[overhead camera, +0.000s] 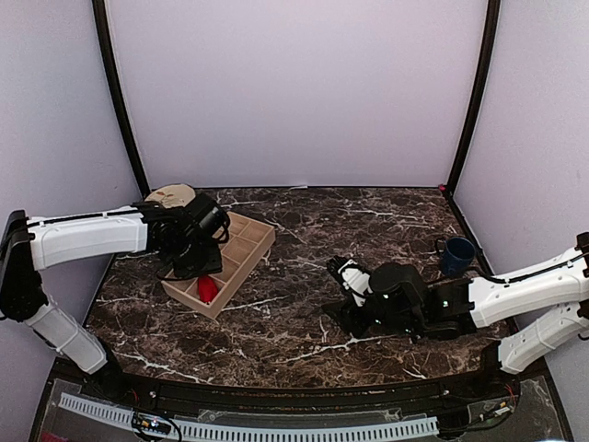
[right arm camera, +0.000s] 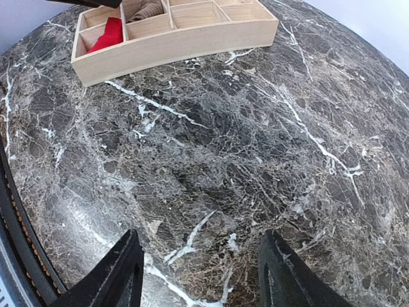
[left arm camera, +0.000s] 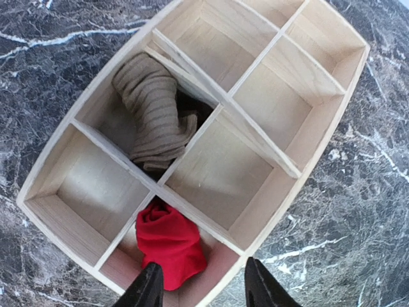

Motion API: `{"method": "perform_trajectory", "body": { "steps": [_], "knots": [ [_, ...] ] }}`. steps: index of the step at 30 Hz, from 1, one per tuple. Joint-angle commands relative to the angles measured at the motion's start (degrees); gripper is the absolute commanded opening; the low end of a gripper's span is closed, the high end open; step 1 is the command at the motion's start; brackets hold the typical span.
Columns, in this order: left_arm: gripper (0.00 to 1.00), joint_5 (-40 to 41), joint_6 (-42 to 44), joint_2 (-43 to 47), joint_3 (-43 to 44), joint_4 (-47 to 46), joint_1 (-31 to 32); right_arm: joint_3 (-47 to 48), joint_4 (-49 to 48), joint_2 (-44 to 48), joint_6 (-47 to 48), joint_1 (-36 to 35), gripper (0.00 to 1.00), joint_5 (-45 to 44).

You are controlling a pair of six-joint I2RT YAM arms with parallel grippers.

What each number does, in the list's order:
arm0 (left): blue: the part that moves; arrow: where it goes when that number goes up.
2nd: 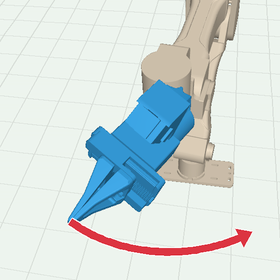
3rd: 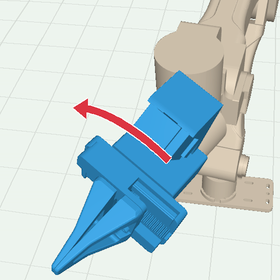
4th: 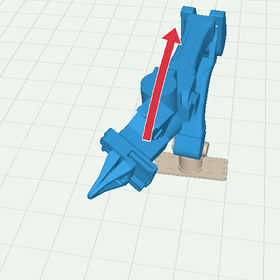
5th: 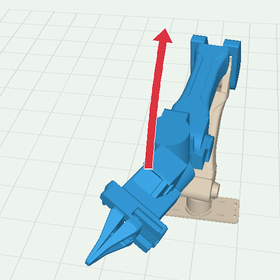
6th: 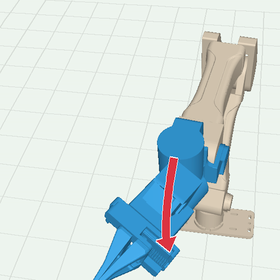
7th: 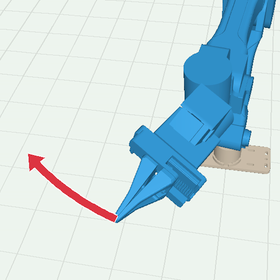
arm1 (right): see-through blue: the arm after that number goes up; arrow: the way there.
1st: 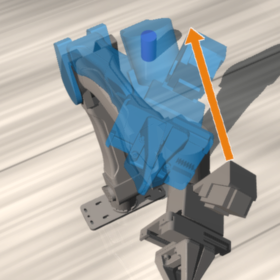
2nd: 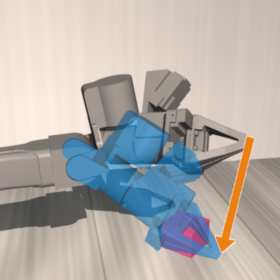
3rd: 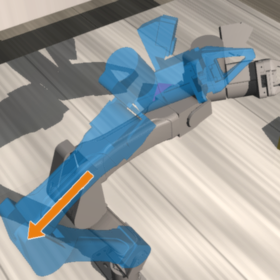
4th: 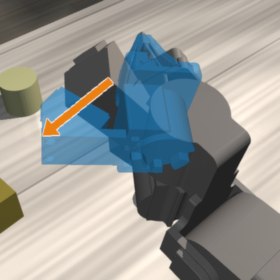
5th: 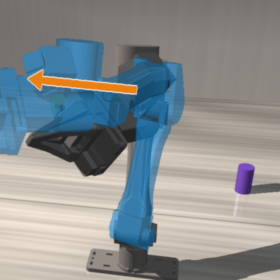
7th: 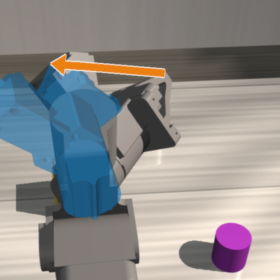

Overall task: Roll the socks
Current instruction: Place the sock in the storage box, then reset both arms

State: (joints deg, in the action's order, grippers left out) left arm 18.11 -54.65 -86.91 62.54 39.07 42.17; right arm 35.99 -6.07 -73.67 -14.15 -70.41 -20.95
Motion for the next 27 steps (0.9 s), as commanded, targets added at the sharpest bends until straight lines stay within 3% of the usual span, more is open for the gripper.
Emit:
{"method": "perform_trajectory", "body": {
  "steps": [1, 6, 10, 13, 20, 24, 27],
  "knots": [
    [0.46, 6.54, -0.95, 6.93, 0.67, 2.43, 0.66, 0.89, -2.37, -0.38, 0.65, 1.54, 0.57, 0.09],
    [0.46, 20.2, 2.44, 14.02, -3.87, -4.92, 1.6, 2.71, -1.26, -5.15, -2.21, 7.95, 0.58, 2.25],
    [0.51, 30.89, 13.9, 17.21, -6.11, -14.31, 1.28, 12.39, 7.71, -14.57, -4.84, 15.33, 0.59, -1.41],
    [0.58, 34.28, 22.46, 18.53, -7.62, -21.27, -1.45, 19.55, 12.71, -21.62, -5.13, 21.25, 0.6, -4.33],
    [0.61, 19.5, 38.73, 20.77, -11.39, -33.27, -17.02, 31.17, 16.1, -27.17, -6.31, 32.36, 0.64, -0.15],
    [0.62, 10.74, 41.21, 21.42, -14.86, -39.17, -28.15, 33.74, 15.33, -26.65, -6.89, 35.29, 0.7, -1.14],
    [0.62, 7.83, 44.59, 19.72, -16.33, -42.7, -32.4, 34.89, 16.14, -25.97, -7.45, 36.58, 0.7, -2.82]
  ]
}}
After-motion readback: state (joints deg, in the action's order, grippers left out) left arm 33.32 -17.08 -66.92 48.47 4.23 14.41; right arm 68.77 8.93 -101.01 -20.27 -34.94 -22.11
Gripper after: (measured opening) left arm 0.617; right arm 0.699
